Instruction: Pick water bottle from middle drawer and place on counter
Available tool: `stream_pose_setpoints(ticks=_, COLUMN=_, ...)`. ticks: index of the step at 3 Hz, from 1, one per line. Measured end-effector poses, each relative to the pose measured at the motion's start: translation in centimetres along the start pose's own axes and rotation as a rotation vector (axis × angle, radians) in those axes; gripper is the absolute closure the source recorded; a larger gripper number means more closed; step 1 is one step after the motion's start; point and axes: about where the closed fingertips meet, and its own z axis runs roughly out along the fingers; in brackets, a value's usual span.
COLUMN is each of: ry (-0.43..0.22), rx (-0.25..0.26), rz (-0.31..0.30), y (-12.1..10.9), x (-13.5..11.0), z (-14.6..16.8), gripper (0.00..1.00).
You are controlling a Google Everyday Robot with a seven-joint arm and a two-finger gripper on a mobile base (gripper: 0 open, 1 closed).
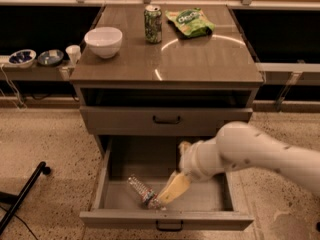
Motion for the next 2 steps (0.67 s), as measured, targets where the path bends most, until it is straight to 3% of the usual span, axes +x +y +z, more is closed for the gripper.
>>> stream_pose_setpoints(ticks=1, ry=-0.032, rx=-0.071, rz=0.069, y=1.2, x=1.9, z=8.7, gripper=0.00)
stream_pose_setpoints(ticks=2, ry=-0.082, rx=-0.038, rz=0.092, y=0.1, x=2.4, z=14.3, gripper=0.00)
